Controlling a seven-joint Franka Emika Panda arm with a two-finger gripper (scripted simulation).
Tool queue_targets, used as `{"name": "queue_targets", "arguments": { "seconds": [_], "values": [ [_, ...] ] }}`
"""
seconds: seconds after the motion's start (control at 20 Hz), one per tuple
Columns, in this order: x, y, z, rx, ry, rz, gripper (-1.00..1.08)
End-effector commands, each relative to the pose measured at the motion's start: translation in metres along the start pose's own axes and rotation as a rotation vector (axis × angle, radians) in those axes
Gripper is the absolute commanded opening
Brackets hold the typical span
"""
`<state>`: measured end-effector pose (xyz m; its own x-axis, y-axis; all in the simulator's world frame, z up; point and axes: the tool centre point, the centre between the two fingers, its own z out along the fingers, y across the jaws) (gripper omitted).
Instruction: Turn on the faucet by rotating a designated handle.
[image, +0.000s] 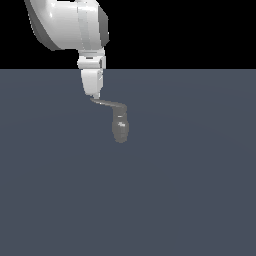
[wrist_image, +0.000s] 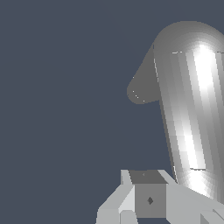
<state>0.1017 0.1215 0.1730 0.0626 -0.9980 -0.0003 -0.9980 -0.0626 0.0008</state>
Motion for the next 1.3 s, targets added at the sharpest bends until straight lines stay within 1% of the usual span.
{"name": "queue_targets", "arguments": {
  "seconds": [0.0,1.0,1.05,1.25],
  "values": [
    [-0.001,0.006,0.000,0.000,0.000,0.000,-1.00],
    [-0.010,0.056,0.000,0.001,0.000,0.001,-1.00],
    [-0.007,0.051,-0.001,0.006,0.001,0.004,-1.00],
    [-0.001,0.062,-0.001,0.005,0.001,0.004,-1.00]
  ]
}}
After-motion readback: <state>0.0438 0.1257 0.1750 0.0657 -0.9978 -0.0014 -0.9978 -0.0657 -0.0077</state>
